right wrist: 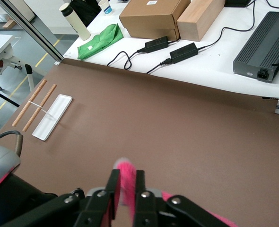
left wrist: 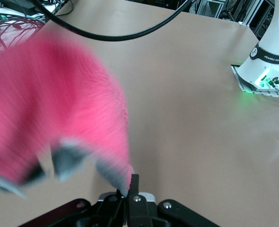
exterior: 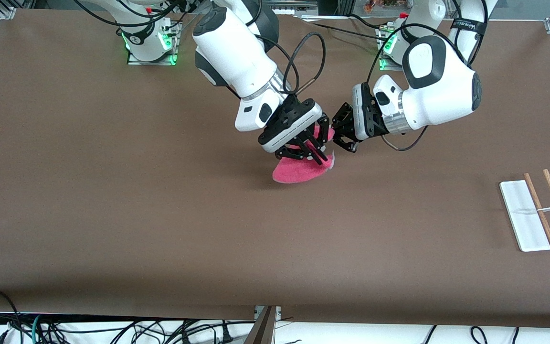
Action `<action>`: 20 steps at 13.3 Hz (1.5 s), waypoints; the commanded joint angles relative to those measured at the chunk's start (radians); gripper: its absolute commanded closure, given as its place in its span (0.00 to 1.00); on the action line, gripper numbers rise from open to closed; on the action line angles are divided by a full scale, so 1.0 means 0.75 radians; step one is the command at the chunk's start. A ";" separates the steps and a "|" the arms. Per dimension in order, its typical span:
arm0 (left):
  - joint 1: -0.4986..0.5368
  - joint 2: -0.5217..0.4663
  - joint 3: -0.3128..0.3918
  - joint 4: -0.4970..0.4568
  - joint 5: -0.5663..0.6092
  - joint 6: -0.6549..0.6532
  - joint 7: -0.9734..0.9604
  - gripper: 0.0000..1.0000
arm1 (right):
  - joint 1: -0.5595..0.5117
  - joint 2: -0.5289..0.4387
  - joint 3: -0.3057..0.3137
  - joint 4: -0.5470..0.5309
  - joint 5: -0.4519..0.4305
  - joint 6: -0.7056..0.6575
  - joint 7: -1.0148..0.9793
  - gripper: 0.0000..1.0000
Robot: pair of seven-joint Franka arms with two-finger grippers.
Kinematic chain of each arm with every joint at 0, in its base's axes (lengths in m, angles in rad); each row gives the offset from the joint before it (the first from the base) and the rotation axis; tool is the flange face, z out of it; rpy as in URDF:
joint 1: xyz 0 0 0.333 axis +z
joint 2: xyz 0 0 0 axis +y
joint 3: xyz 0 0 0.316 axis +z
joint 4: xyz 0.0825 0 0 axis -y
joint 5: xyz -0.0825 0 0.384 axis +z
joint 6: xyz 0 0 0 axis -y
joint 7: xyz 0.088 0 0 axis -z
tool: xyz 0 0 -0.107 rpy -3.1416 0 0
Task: Pass towel and hang on rack
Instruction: 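Open the right gripper while the left gripper pulls the towel away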
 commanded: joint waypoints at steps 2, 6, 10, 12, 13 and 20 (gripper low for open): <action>0.014 -0.039 -0.009 -0.022 -0.035 -0.012 -0.015 1.00 | -0.009 0.006 0.003 0.020 -0.002 0.004 -0.013 0.00; 0.059 -0.065 0.001 -0.032 -0.025 -0.037 -0.021 1.00 | -0.011 0.006 0.003 0.018 0.004 0.004 -0.007 0.00; 0.224 -0.066 0.016 -0.033 0.097 -0.127 -0.031 1.00 | -0.011 0.004 0.003 0.012 0.012 -0.010 -0.007 0.00; 0.308 -0.068 0.028 -0.024 0.122 -0.214 -0.027 1.00 | -0.045 0.000 -0.005 0.006 0.006 -0.077 -0.013 0.00; 0.321 -0.074 0.054 -0.016 0.216 -0.225 -0.025 1.00 | -0.076 -0.002 -0.005 0.008 0.000 -0.138 -0.015 0.00; 0.347 0.016 0.383 0.358 0.603 -0.666 -0.013 1.00 | -0.358 -0.149 -0.017 0.008 -0.006 -0.755 -0.233 0.00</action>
